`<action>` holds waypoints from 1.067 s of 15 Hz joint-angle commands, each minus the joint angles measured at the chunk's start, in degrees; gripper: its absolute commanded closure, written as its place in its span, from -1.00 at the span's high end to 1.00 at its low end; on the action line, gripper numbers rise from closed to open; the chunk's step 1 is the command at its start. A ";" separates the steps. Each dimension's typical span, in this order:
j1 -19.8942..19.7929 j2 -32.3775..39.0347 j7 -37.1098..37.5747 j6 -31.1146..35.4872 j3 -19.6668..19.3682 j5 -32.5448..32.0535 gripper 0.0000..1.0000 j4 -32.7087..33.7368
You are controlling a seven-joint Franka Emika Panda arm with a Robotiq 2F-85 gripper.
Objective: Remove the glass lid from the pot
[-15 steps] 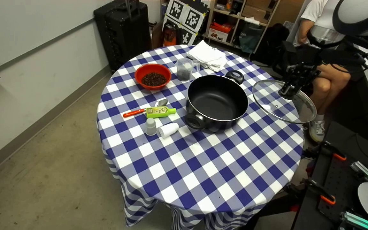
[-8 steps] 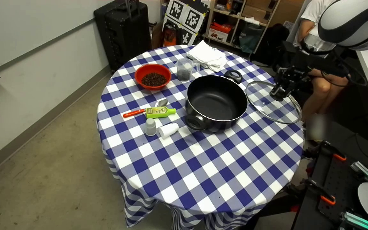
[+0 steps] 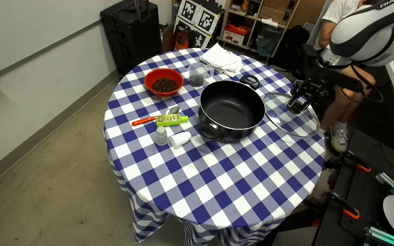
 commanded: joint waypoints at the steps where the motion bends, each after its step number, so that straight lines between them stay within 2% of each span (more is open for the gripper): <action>1: -0.26 2.42 2.16 2.14 -0.12 0.70 -0.50 1.50; 6: -0.07 4.01 5.20 5.70 -0.60 -0.12 -0.50 1.66; 7: -0.11 4.13 5.27 6.02 -0.46 0.00 0.43 1.81; 9: -0.47 4.00 4.40 6.03 0.11 0.76 0.64 2.02; 11: -0.51 3.48 3.45 5.94 0.78 1.37 0.93 2.38; 13: -0.47 2.64 2.35 5.80 1.66 1.81 1.00 2.62; 14: -1.25 1.22 -1.01 5.28 3.31 3.97 1.00 2.51; 15: -0.28 3.45 2.94 5.42 1.31 0.68 0.97 2.85; 16: -0.21 2.99 1.84 5.40 1.91 1.71 1.00 3.01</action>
